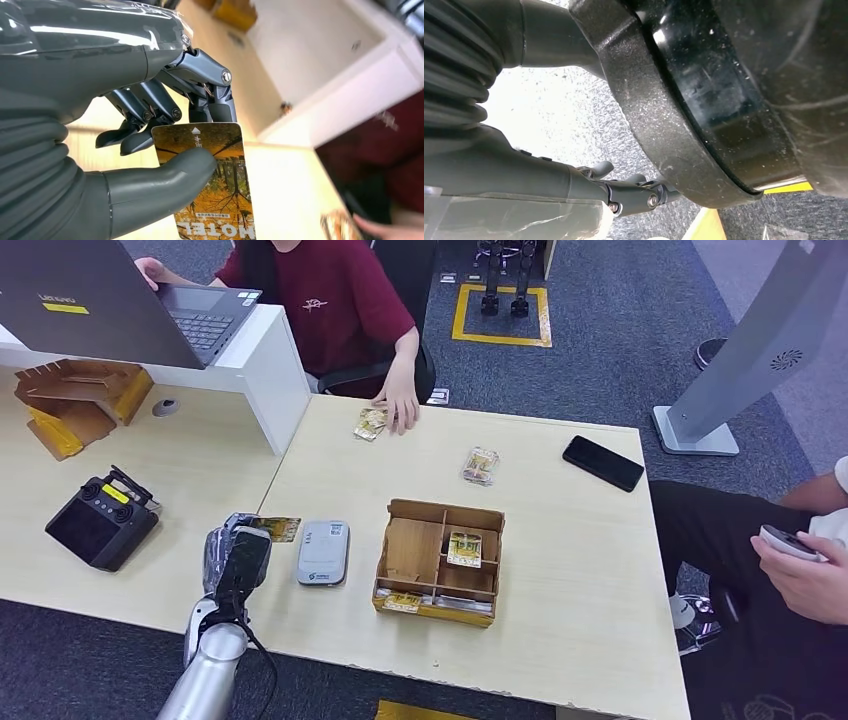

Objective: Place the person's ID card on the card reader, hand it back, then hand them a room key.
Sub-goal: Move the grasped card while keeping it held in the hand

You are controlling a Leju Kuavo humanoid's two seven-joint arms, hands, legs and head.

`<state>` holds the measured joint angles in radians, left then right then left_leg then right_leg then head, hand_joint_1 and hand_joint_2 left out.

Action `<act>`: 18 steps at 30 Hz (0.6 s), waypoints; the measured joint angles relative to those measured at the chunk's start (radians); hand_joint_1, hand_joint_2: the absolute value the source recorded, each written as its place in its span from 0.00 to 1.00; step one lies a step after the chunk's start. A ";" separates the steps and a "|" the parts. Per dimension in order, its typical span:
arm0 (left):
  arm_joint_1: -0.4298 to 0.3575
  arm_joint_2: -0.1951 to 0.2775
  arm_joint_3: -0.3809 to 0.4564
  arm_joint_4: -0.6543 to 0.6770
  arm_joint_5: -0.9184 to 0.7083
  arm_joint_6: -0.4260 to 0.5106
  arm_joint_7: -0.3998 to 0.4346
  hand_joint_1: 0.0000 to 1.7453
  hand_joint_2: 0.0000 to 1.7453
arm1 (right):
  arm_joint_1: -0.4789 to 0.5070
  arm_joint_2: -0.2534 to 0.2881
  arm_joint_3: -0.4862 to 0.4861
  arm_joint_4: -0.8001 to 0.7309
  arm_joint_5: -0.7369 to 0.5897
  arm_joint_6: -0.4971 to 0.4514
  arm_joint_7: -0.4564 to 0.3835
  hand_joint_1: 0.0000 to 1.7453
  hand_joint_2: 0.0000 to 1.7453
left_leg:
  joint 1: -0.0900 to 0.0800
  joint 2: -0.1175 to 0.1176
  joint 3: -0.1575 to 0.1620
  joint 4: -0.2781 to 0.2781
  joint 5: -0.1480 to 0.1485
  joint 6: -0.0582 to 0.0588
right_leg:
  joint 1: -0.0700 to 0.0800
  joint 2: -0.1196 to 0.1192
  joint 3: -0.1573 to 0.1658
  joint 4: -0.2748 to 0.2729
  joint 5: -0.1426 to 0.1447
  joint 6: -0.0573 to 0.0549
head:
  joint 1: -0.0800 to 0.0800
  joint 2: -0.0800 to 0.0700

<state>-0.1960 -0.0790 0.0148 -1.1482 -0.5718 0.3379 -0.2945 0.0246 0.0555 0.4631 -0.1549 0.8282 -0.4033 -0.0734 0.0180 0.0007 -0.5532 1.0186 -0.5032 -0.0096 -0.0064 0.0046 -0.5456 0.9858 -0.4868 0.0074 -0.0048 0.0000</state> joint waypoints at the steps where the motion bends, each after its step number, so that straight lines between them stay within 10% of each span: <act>1: 0.001 0.007 -0.016 0.000 0.008 -0.018 0.017 1.00 1.00 | 0.000 0.001 0.000 0.000 0.000 -0.001 0.001 0.00 1.00 | 0.000 0.000 0.000 0.000 0.000 0.000 | 0.000 0.000 0.000 0.000 0.000 0.000 | 0.000 0.000; 18: 0.000 0.060 -0.124 0.007 -0.009 -0.138 0.180 1.00 1.00 | 0.000 0.005 0.000 0.000 0.004 -0.007 0.017 0.00 1.00 | 0.000 0.000 0.000 0.000 0.000 0.000 | 0.000 0.000 0.000 0.000 0.000 0.000 | 0.000 0.000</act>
<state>-0.1959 -0.0186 -0.1088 -1.1417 -0.5805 0.1996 -0.1150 0.0245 0.0603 0.4631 -0.1545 0.8323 -0.4101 -0.0565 0.0180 0.0006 -0.5531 1.0186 -0.5032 -0.0096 -0.0064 0.0044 -0.5456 0.9857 -0.4868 0.0074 -0.0048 0.0000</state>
